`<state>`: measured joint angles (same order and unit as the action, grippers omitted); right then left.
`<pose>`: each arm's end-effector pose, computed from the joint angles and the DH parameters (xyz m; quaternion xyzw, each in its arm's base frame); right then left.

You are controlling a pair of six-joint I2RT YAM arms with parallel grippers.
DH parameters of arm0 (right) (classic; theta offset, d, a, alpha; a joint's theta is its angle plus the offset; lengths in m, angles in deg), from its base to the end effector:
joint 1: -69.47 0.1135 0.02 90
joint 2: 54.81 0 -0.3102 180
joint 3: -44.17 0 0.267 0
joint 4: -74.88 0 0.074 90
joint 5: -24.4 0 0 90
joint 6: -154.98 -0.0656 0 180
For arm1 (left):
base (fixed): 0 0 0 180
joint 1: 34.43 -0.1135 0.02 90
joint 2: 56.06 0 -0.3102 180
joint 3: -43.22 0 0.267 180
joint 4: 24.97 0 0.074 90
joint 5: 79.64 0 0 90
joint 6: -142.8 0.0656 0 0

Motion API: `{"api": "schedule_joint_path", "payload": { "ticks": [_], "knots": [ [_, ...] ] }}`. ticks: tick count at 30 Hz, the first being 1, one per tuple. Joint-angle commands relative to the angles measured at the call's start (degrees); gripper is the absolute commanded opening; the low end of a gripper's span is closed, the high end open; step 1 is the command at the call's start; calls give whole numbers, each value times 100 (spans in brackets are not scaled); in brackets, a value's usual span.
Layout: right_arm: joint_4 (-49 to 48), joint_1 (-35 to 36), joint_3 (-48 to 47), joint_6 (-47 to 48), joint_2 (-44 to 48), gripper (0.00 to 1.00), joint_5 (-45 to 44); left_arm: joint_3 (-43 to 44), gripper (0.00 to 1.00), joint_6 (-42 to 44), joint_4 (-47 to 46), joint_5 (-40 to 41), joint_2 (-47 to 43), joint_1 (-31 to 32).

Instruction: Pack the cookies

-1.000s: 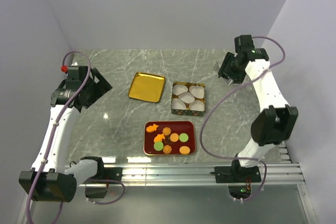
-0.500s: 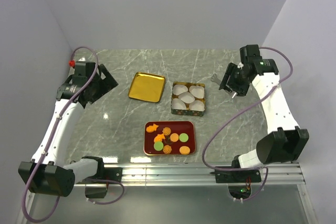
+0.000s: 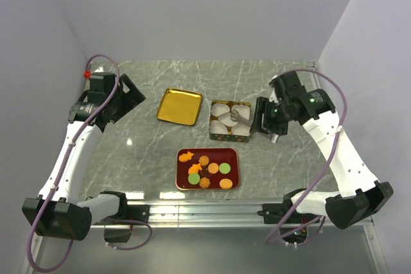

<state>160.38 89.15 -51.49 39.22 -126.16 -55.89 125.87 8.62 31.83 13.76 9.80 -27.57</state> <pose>0.2137 0.0882 0.3958 0.0302 0.9648 0.1714 0.1970 0.2542 -0.0267 0.3840 -0.3017 0.8543 -0.1577 0.3927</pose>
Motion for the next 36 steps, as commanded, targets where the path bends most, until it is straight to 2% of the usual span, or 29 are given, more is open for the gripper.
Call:
{"api": "schedule_joint_path", "payload": {
  "ticks": [1,7,20,33,36],
  "knots": [
    [27,474,76,-87,244,66,222,152,99,68,-198,-120,-153,18],
    [-53,1046,252,-237,403,66,373,468,99,191,-4,55,-135,18],
    [140,2443,-47,-500,43,64,-154,653,98,314,-118,-146,-223,27],
    [413,4314,-705,-501,-1458,64,-312,504,98,419,-207,-42,-390,35],
    [492,4525,-846,-448,-1705,64,-347,443,98,428,-198,-24,-460,35]
  ]
}}
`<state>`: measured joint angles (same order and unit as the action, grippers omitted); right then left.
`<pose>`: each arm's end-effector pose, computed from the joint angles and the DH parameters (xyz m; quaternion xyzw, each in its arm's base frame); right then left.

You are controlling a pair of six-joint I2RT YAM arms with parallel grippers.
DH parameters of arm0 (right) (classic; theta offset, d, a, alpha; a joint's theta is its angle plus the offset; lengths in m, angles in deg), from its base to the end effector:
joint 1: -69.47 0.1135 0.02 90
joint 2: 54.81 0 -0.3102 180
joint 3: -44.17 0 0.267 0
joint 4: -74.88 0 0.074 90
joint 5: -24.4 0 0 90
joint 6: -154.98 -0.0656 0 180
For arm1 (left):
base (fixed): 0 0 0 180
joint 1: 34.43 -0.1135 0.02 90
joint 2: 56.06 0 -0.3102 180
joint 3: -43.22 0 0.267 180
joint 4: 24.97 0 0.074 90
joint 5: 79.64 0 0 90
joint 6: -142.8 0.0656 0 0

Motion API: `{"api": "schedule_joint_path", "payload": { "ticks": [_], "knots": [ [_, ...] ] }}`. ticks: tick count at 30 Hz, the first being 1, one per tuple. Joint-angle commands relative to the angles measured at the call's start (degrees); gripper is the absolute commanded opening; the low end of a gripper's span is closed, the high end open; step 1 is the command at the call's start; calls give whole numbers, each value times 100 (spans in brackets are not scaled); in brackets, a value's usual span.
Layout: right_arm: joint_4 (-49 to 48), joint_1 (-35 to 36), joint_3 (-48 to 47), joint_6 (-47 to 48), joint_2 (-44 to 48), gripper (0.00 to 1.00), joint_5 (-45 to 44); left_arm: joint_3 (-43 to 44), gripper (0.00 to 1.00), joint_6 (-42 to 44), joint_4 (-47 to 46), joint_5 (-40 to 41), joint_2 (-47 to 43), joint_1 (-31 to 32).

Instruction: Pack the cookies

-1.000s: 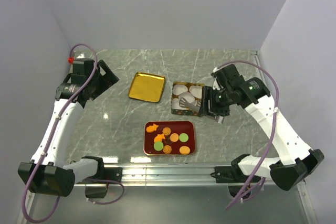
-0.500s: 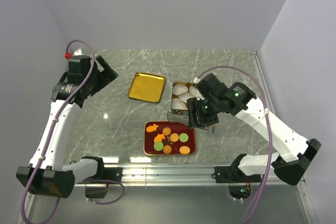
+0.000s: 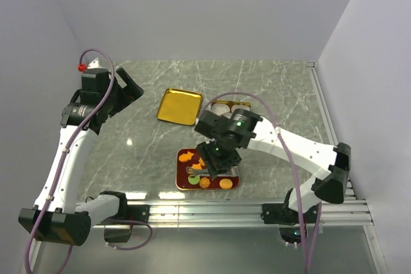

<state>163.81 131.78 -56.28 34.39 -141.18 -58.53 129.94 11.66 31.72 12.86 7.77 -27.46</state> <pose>0.1303 0.2656 0.3538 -0.2782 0.9495 0.1375 0.0464 0.2437 -0.0269 0.4181 -0.2689 0.8400 -0.1744 0.4378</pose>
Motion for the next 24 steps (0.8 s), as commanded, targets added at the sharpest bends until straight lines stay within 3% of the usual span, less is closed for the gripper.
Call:
{"api": "schedule_joint_path", "payload": {
  "ticks": [1,8,24],
  "knots": [
    [175,317,-481,53,-292,64,-92,-16,98,124,-178,84,-275,25],
    [465,625,-922,193,-890,64,-232,-307,98,116,-187,136,-503,25],
    [659,660,-975,71,-1216,63,-558,-457,98,159,-257,136,-600,51]
  ]
}}
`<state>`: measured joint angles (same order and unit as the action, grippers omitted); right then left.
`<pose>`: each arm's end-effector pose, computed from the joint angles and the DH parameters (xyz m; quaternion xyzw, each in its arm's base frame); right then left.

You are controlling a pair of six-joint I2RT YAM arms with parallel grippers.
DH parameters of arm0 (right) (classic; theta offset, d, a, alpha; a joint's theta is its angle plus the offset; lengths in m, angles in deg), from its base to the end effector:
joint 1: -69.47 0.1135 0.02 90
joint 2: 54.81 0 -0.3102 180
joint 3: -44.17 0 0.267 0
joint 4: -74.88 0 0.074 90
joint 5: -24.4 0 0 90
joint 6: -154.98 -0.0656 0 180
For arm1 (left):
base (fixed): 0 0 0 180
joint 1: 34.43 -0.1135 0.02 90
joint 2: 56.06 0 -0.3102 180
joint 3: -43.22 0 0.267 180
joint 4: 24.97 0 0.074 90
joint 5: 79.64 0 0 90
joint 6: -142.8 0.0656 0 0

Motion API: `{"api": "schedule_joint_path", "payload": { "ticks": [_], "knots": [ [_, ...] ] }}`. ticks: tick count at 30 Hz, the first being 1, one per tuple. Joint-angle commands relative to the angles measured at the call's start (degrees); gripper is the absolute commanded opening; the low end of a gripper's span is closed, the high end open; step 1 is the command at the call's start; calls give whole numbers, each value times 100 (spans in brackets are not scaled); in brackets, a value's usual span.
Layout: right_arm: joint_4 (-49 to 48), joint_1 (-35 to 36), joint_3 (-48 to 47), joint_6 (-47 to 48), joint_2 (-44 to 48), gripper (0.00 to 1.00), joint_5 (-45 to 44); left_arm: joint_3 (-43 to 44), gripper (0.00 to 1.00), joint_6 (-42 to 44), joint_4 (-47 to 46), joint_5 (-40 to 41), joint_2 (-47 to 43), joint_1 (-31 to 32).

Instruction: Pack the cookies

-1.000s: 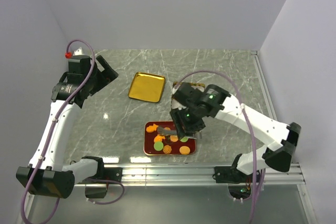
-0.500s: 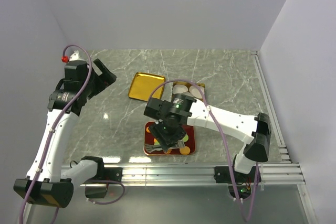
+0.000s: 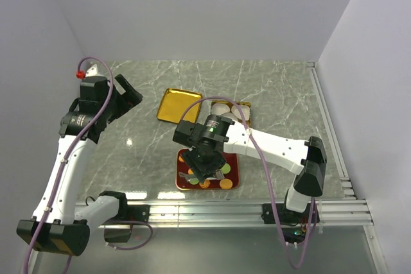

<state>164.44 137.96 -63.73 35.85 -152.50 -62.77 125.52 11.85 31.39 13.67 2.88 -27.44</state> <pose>0.1253 0.3269 0.3311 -0.3374 0.9365 0.0860 0.0426 0.2209 -0.0233 0.4091 -0.2697 0.8361 -0.1706 0.4461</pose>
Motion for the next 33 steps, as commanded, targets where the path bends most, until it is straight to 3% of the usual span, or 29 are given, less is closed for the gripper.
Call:
{"api": "schedule_joint_path", "payload": {
  "ticks": [1,19,33],
  "knots": [
    [595,50,-221,-85,-92,62,-142,-6,98,140,-216,47,-102,57],
    [595,235,78,-278,-251,53,-222,11,99,166,-233,161,-84,172],
    [613,297,395,-436,101,52,112,-41,99,149,-224,196,-128,181]
  ]
}}
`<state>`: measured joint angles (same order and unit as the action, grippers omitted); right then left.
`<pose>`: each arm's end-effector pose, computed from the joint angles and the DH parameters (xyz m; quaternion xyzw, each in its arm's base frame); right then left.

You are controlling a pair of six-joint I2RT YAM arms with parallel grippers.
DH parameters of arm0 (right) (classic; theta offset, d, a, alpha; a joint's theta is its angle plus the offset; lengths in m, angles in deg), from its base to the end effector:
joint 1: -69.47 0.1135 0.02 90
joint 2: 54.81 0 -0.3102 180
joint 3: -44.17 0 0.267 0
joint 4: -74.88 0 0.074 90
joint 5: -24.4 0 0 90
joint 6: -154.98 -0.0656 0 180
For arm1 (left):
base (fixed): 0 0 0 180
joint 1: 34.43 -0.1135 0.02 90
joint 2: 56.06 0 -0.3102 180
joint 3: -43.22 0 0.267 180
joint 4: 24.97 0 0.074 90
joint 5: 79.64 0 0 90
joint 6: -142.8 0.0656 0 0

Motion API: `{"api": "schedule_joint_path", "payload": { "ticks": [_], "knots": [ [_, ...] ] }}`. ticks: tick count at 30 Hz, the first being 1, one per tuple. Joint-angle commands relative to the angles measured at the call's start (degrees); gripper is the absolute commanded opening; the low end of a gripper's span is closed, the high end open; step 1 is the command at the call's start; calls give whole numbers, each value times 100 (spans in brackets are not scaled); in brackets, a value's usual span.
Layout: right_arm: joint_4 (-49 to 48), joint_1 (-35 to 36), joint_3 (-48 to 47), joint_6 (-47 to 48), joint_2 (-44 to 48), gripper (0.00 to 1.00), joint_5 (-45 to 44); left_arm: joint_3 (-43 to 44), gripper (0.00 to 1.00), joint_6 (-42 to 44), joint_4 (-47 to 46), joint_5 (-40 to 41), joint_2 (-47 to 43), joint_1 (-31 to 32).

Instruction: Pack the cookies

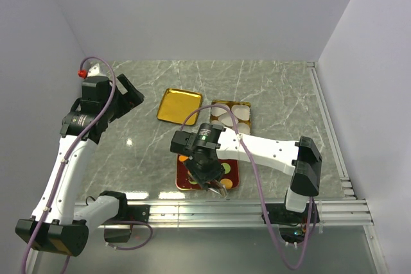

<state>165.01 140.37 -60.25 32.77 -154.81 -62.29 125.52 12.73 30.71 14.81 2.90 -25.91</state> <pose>0.1111 0.3324 0.3005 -0.3319 0.9421 0.0472 0.0007 0.2213 -0.0280 0.4105 -0.2560 0.8373 -0.1672 0.4532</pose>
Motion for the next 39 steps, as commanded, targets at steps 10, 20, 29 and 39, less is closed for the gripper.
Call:
{"api": "schedule_joint_path", "payload": {
  "ticks": [10,20,29,39],
  "knots": [
    [565,56,56,-207,465,52,91,-24,99,52,-130,91,-130,19],
    [556,56,-41,-75,236,51,-6,3,99,35,-130,65,-86,28],
    [565,-23,-76,-198,324,36,-199,117,99,52,-77,100,-78,28],
    [565,-699,-524,-304,895,33,-322,521,99,105,-42,83,168,36]
  ]
}}
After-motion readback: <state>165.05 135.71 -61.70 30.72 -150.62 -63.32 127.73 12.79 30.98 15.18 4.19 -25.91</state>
